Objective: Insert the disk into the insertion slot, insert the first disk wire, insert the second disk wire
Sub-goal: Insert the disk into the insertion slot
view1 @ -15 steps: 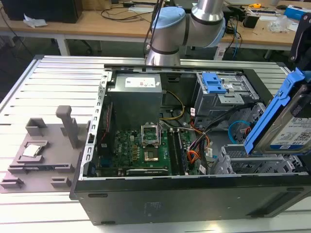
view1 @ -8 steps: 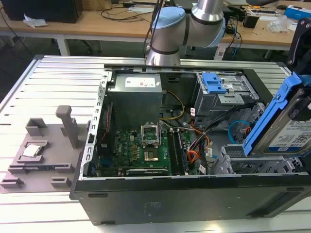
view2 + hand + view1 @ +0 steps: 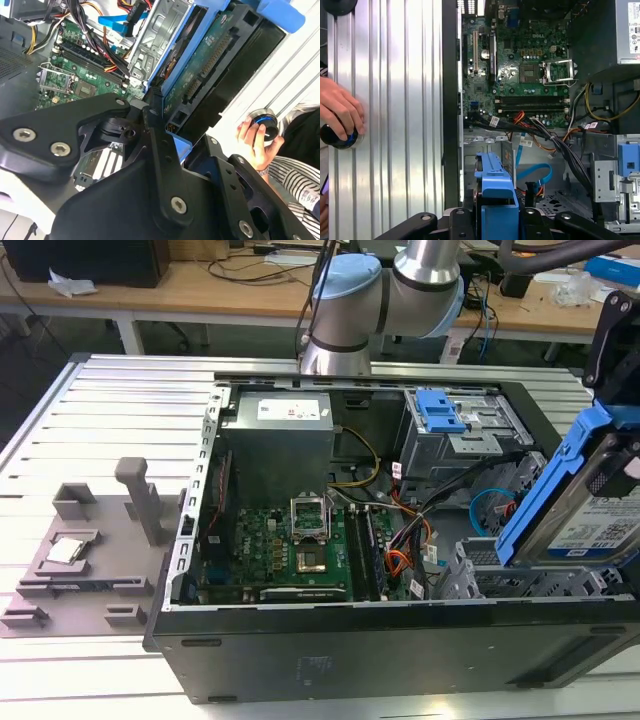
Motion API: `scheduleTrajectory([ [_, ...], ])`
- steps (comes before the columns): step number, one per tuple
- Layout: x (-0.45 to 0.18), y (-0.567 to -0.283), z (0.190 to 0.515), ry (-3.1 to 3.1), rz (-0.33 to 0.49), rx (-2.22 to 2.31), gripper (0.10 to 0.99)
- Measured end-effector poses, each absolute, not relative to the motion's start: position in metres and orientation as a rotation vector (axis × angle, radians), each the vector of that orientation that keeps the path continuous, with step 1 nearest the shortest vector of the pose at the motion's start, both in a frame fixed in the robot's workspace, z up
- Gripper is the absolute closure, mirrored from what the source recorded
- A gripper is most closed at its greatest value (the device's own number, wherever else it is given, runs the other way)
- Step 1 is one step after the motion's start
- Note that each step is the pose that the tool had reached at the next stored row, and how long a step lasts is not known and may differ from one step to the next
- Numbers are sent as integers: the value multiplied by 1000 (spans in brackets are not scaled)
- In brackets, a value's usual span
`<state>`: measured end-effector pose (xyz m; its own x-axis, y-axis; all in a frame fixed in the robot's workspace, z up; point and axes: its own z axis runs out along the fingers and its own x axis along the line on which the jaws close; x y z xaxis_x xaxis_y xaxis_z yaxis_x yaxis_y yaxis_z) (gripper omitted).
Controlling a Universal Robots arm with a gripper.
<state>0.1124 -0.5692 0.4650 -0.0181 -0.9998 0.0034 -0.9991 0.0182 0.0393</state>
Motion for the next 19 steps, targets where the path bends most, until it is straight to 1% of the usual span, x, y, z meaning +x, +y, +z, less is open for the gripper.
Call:
scheduleTrajectory([
  [19, 112, -569, 454, -2220, -40, 2180, 722],
])
